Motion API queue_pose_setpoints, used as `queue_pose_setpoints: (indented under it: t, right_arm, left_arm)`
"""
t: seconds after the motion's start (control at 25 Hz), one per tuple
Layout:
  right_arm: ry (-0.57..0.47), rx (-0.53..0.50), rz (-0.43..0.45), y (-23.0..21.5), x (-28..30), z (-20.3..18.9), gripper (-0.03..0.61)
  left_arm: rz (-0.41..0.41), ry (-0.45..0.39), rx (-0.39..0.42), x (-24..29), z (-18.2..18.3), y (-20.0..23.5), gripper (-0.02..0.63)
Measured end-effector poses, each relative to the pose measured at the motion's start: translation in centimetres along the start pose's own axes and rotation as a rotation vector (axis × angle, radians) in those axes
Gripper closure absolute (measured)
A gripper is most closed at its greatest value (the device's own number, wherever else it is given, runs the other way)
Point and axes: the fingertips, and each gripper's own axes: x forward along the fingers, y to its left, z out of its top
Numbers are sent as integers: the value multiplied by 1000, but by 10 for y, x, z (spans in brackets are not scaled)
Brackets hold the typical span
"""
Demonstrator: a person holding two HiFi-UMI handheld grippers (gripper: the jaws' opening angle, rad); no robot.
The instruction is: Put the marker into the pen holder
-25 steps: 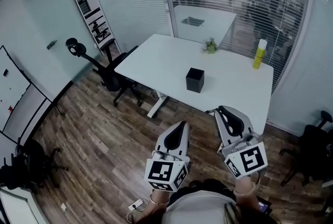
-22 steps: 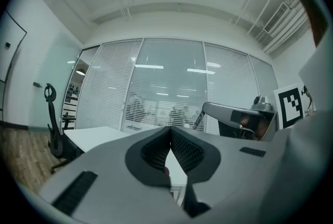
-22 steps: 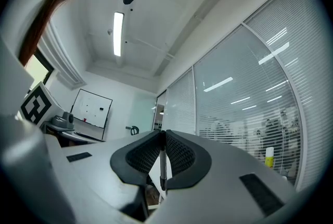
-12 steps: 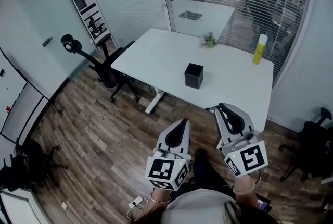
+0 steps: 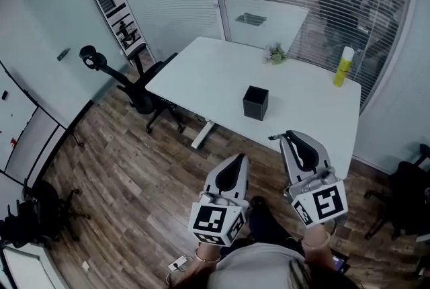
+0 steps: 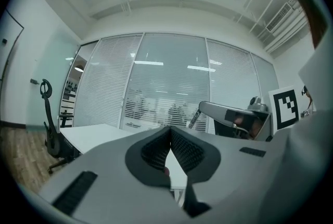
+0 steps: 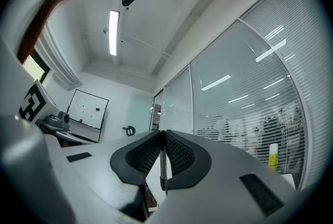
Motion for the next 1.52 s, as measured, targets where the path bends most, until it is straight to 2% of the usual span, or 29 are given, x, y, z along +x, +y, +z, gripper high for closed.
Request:
queue_pose_setpoints:
  t: [0.6, 0.84, 1.52]
  right_arm:
    - [11, 3, -4, -38, 68, -23, 518]
    - [17, 1, -6, -60, 96, -26, 518]
    - [48, 24, 50, -125, 173, -63, 518]
  left_arm:
    - [-18, 25, 9, 70, -4, 42, 595]
    - [-24, 27, -13, 107, -1, 57, 595]
    - [27, 41, -23, 199, -7, 92, 595]
